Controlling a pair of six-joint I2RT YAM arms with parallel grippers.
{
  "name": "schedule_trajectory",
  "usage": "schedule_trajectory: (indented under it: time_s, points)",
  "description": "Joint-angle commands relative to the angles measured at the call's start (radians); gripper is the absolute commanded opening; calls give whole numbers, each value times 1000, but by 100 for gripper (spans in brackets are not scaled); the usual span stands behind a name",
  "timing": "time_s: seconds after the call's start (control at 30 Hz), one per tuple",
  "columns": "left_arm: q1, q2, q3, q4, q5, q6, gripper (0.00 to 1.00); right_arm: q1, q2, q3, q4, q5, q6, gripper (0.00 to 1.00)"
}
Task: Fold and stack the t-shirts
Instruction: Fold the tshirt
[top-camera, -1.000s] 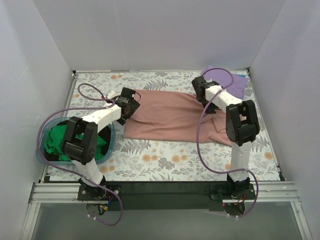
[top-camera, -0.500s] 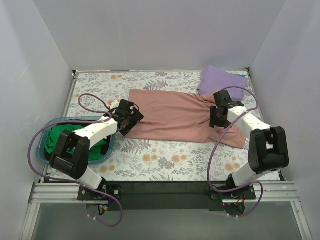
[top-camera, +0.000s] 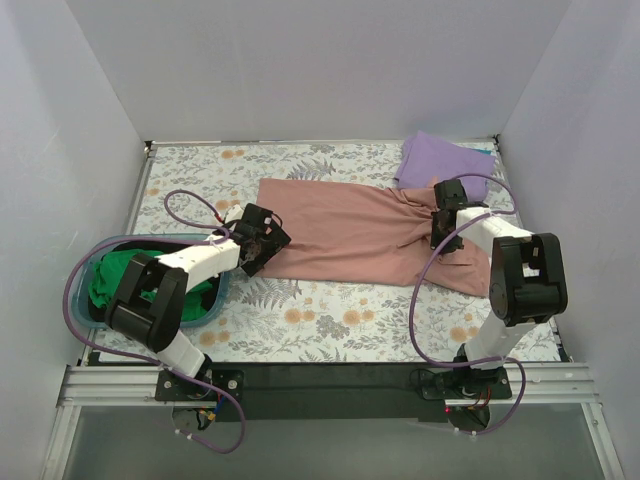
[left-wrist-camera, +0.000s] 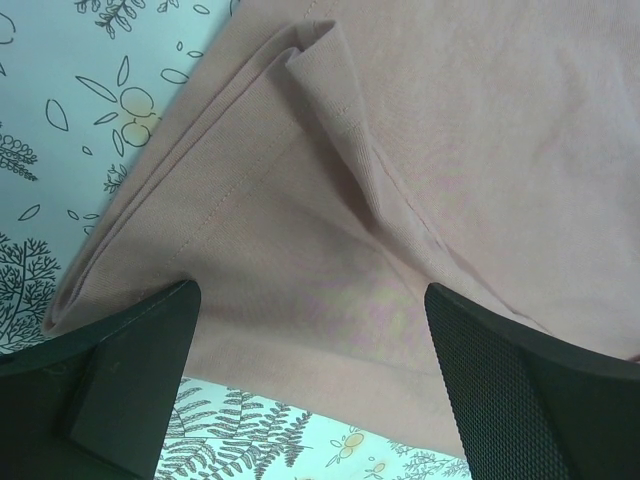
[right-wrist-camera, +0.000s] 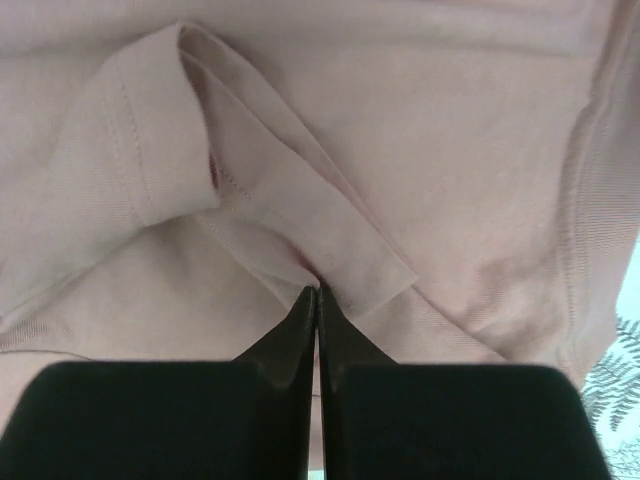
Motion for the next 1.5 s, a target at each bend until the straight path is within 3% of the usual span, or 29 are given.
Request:
schedule_trajectory:
  time_s: [0.0,0.2,0.37,0.4,0.43,0.53,0.63,0.73,0.9,1.17,1.47]
  points:
    - [2,33,2,-34,-50,10,96,-7,11,84,8,76,-23,1]
    - [2,45,12,-37,-47,21,96,-9,34,167,8,203,-144,1]
    - [2,45,19,-42,-59,24,96,-9,140,288,0,330,-336,1]
    - [2,45,20,-42,-59,24,96,-9,161,300,-3,394,-343,7]
    - [2,47,22,-43,-59,25,96,-9,170,310,-3,416,-360,30]
    - [2,47,32,-45,-51,34,97,-9,174,330,-6,482,-342,48]
    - [2,30,43,-45,-33,44,97,-9,135,327,-44,527,-227,98]
    - [2,-11,42,-45,-21,42,96,-9,24,265,-150,484,-49,98]
    - [-13,-97,51,-51,-14,63,96,-48,-273,-19,-153,220,171,98]
    - [-42,-231,-18,-71,-1,38,97,-233,-591,-354,-86,-16,261,98]
    - [-50,-290,-93,-111,12,8,97,-295,-580,-493,32,-70,264,91]
